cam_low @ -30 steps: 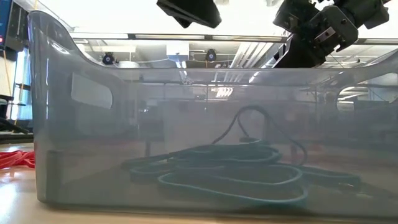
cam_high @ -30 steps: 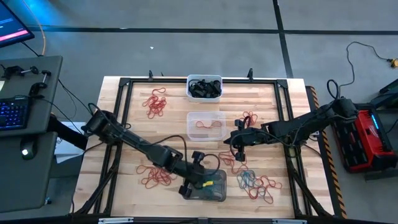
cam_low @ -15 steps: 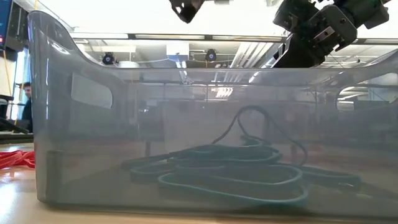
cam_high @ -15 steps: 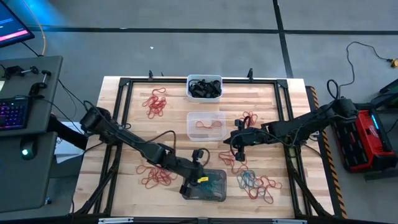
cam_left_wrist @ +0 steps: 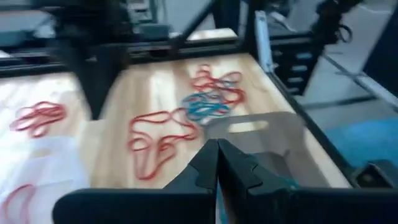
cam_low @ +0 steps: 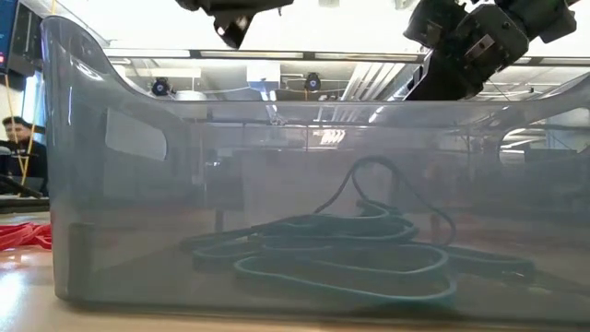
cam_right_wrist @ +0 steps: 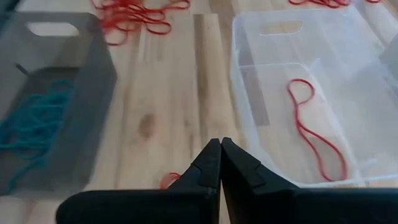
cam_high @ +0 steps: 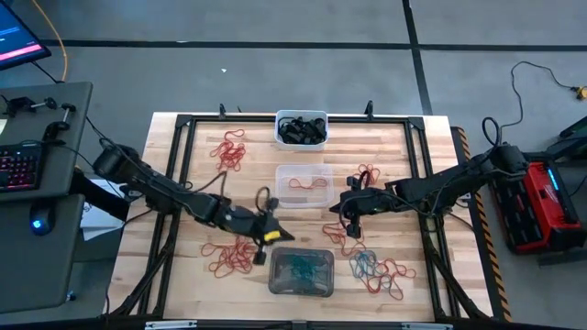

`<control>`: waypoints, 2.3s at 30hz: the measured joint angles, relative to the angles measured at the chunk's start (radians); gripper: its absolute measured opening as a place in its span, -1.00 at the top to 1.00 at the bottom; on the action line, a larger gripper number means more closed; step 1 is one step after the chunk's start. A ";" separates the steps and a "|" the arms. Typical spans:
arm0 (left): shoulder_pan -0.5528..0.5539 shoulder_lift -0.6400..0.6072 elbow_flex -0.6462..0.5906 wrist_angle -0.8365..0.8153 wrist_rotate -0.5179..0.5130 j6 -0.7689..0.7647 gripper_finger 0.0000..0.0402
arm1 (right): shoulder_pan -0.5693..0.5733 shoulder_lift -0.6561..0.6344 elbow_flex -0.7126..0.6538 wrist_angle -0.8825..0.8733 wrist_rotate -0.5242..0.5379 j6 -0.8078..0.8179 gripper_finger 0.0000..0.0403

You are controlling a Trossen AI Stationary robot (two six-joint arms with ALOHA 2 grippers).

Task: Sort rubber bands into baskets
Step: Put the blue rubber band into the black bin

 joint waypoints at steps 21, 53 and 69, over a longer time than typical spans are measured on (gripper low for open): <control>0.121 -0.085 -0.371 0.603 -0.043 0.094 1.00 | 0.106 0.000 0.026 0.047 0.008 0.170 1.00; 0.123 -0.085 -0.416 0.652 -0.093 0.096 1.00 | 0.461 0.229 0.166 -0.599 -0.049 0.750 0.46; 0.123 -0.085 -0.416 0.649 -0.110 0.096 1.00 | 0.419 0.346 0.166 -0.500 -0.053 0.563 0.57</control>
